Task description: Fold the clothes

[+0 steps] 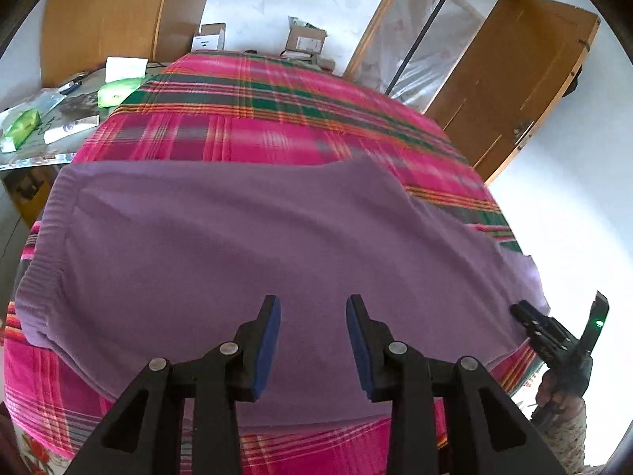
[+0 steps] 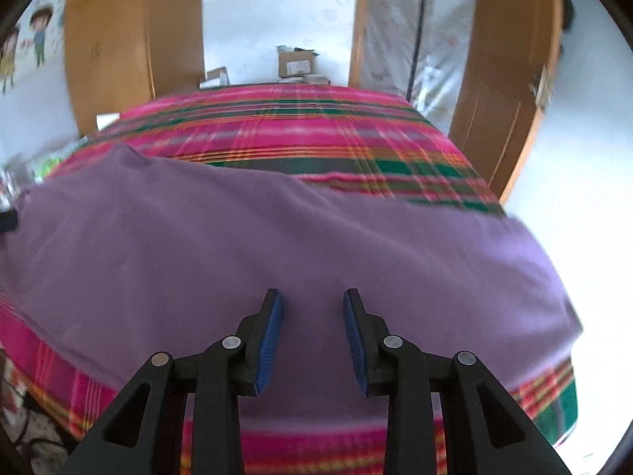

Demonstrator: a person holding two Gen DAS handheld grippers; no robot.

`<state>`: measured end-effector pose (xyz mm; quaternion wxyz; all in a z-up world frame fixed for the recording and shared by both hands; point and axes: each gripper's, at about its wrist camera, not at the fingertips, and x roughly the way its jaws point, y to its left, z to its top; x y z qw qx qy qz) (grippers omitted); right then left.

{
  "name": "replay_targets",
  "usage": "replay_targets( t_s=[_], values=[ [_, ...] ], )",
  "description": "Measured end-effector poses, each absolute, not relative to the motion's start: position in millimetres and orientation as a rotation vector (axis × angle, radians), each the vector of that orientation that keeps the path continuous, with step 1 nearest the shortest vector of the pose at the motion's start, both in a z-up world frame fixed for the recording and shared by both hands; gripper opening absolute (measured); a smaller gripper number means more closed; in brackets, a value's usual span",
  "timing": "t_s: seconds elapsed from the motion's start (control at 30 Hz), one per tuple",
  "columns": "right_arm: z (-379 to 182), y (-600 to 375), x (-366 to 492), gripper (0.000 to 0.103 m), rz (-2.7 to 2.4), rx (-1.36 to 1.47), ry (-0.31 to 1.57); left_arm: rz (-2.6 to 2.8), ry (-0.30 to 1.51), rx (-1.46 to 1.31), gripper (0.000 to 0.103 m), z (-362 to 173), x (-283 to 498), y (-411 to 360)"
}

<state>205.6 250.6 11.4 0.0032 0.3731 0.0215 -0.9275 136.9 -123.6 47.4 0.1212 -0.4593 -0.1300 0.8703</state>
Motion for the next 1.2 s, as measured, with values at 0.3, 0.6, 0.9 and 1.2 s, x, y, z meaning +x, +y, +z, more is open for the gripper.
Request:
replay_targets(
  t_s=[0.3,0.6,0.9,1.2],
  values=[
    [25.1,253.7,252.7,0.033,-2.915,1.088,0.051,2.621,-0.497,-1.39,0.035,36.0,156.2,-174.9],
    [14.9,204.3,246.2,0.033,-2.712,1.05,0.146,2.616,-0.597,-1.38,0.035,24.9,171.9,-198.3],
    [21.5,204.0,253.2,0.033,-2.69,1.055,0.128,2.634,-0.727,-1.332,0.035,22.0,192.2,-229.0],
    [14.4,170.4,235.7,0.034,-2.597,1.048,0.159,2.634,-0.775,-1.308,0.035,20.4,204.0,-238.7]
  ],
)
